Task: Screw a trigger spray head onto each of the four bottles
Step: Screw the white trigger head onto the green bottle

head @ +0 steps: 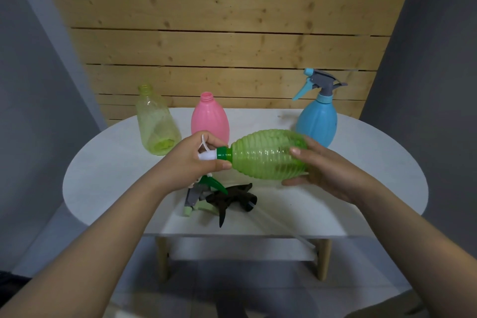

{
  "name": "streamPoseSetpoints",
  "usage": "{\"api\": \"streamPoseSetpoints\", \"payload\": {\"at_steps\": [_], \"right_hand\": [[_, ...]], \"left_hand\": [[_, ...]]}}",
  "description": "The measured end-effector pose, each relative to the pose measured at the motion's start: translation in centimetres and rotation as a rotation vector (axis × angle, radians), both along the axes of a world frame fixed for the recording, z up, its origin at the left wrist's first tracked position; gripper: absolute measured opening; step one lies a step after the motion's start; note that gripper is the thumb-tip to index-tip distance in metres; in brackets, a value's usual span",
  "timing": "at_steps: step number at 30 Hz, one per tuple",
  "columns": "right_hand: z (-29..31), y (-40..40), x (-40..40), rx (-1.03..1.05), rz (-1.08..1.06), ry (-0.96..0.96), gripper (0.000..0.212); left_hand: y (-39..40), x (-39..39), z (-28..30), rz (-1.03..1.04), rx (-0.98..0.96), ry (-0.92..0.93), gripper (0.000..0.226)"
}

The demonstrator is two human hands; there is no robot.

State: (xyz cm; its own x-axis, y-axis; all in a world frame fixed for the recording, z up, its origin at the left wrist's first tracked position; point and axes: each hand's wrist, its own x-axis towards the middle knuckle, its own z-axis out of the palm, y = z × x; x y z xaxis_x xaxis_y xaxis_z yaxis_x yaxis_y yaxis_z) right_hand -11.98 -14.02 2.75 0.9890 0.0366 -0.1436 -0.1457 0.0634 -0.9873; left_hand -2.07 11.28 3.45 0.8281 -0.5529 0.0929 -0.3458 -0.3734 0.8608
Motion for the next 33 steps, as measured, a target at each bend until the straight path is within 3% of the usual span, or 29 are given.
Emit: {"api": "streamPoseSetpoints", "payload": {"at_steps": [2,6,11,17,22,27,31,33], "right_hand": [[0.2,-0.3,0.0,-0.004,-0.016,-0.058,0.06],[0.7,0.1,0.0,-0.174,-0.025,-0.051,0.041],[0.8,0.2,0.0,-0.264,-0.038,0.022,0.057],[0.8,0.3,-0.4,-0.126,-0.031,-0.044,0.068],[1.0,0.3,-0.5,-0.182,-0.092,-0.065,0.057],[1.1,0.7,-0.1,-0.167,-0.104,-0.046,0.046],[1.1,0.5,-0.2,-0.228,-0.079,-0.037,0.05],[1.4,0.2,-0.5,-0.372,-0.088,-0.089,0.062]], "left_hand": [[0.1,0.1,0.1,0.007,-0.017,0.015,0.032],[0.4,0.1,0.1,-0.014,-0.001,-0.015,0.032],[0.1,-0.4,0.0,-0.028,0.008,-0.051,0.034],[0.0,0.0,0.4,0.008,-0.072,0.043,0.034],[-0.2,-0.5,0.9,-0.048,-0.058,0.042,0.045],[-0.2,-0.5,1.0,-0.066,-0.082,-0.001,0.027],[-0.1,-0.3,1.2,-0.035,-0.078,-0.019,0.03],[-0.1,0.0,1.3,-0.024,-0.063,-0.023,0.032]]}}
